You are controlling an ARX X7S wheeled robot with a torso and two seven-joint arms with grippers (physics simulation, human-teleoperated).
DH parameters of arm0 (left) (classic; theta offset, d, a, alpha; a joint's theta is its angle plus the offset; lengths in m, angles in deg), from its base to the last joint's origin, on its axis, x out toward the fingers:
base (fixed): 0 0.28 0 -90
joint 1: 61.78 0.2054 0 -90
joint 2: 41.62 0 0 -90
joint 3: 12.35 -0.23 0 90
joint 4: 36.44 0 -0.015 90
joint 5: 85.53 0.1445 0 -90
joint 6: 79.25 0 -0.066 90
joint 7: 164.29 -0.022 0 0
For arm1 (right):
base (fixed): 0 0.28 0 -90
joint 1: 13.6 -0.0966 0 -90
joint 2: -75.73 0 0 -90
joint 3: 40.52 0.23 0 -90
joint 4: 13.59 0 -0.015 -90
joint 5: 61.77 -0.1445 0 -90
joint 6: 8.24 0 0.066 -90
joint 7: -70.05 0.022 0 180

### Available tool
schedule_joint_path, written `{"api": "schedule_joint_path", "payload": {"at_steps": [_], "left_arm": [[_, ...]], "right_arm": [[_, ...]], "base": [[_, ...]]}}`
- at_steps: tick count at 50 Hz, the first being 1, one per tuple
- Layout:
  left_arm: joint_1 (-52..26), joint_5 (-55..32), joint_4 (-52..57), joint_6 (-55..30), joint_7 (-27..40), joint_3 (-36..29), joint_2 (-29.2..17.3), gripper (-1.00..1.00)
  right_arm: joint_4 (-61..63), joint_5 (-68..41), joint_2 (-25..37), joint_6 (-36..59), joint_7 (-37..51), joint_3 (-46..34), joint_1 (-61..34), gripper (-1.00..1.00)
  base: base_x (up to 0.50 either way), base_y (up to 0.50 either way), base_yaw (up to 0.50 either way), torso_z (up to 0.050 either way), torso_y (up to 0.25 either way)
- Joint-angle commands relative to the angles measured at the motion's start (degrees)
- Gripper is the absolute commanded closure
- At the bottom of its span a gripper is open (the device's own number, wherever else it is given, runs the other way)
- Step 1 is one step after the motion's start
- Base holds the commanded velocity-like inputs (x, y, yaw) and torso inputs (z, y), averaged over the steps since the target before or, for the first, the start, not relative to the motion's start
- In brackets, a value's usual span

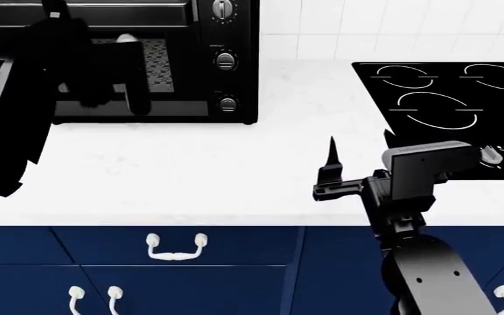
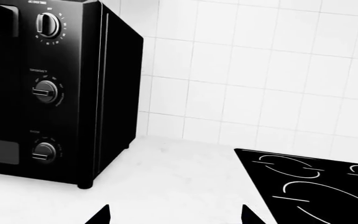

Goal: Open the toaster oven door.

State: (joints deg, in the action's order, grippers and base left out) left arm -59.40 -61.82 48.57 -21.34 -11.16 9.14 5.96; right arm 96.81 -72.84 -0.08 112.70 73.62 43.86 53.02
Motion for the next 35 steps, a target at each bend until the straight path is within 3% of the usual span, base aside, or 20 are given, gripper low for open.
{"api": "schedule_joint_path", "payload": {"at_steps": [1, 35], "left_arm": [[-0.91, 0.04, -8.47, 3.84, 2.48, -0.79, 3.69, -1.00], [-2.50, 1.01, -32.48, 12.47, 8.24, -4.16, 13.78, -1.00]], "right_arm": [[0.31, -0.26, 0.31, 0.44, 0.48, 0.08, -0.17, -1.00], [3.55, -1.41, 1.83, 2.67, 2.28, 1.26, 0.66, -1.00]], "base": [[0.00, 0.00, 0.00, 0.000, 0.000], [0.00, 0.00, 0.00, 0.000, 0.000]]}}
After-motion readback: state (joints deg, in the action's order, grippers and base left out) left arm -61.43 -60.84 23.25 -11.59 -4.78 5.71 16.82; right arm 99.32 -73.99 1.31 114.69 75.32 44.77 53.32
